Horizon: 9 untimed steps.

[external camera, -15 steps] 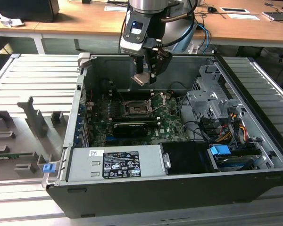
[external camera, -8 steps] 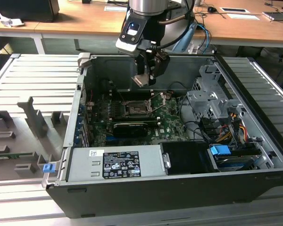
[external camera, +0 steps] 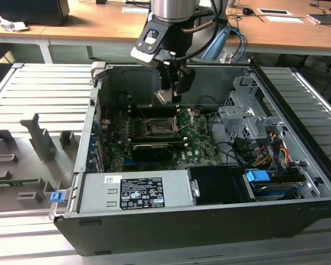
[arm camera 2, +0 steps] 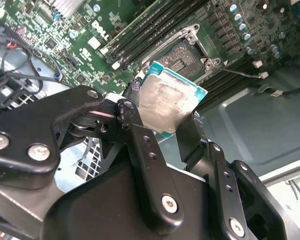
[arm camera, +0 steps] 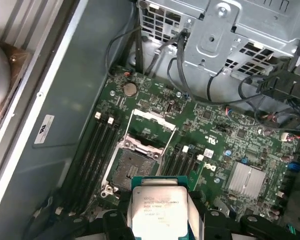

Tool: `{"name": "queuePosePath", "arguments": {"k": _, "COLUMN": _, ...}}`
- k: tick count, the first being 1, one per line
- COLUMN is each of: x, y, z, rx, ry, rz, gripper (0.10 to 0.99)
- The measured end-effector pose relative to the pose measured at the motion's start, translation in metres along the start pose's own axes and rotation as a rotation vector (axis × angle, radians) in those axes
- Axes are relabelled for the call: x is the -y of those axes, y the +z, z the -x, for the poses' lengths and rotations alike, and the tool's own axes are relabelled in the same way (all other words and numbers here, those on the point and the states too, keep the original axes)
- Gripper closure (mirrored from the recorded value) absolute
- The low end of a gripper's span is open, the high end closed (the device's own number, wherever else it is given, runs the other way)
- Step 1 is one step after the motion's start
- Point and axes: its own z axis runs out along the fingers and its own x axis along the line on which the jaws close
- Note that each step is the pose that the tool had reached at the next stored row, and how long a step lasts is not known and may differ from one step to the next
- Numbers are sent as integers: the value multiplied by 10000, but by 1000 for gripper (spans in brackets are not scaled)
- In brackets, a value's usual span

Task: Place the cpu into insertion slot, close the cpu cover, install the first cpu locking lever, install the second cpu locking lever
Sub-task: 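Place the cpu into insertion slot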

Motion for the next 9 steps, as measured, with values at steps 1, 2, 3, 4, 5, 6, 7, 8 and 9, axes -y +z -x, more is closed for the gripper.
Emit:
{"name": "queuePosePath", "arguments": {"k": 1, "x": 1, "y": 9, "z": 0, "rx": 2, "ry": 75, "rz": -8, "gripper": 553}}
{"name": "queuePosePath", "arguments": {"k": 2, "x": 2, "y": 18, "z": 0, "rx": 3, "ry": 131, "rz": -14, "gripper": 553}}
{"name": "queuePosePath", "arguments": {"k": 3, "x": 2, "y": 24, "z": 1, "rx": 2, "ry": 211, "rz": -36, "gripper": 553}}
{"name": "queuePosePath", "arguments": {"k": 4, "x": 2, "y": 30, "z": 1, "rx": 6, "ry": 312, "rz": -47, "gripper": 553}}
{"name": "queuePosePath", "arguments": {"k": 5, "x": 3, "y": 38, "z": 1, "rx": 15, "ry": 480, "rz": -52, "gripper": 553}}
{"name": "queuePosePath", "arguments": {"k": 6, "x": 3, "y": 46, "z": 1, "rx": 27, "ry": 643, "rz": -54, "gripper": 553}}
{"name": "queuePosePath", "arguments": {"k": 7, "x": 4, "y": 57, "z": 1, "rx": 41, "ry": 863, "rz": -53, "gripper": 553}}
{"name": "queuePosePath", "arguments": {"k": 8, "x": 5, "y": 68, "z": 1, "rx": 56, "ry": 1051, "rz": -51, "gripper": 553}}
{"name": "queuePosePath", "arguments": {"k": 9, "x": 6, "y": 82, "z": 1, "rx": 72, "ry": 1267, "rz": -49, "gripper": 553}}
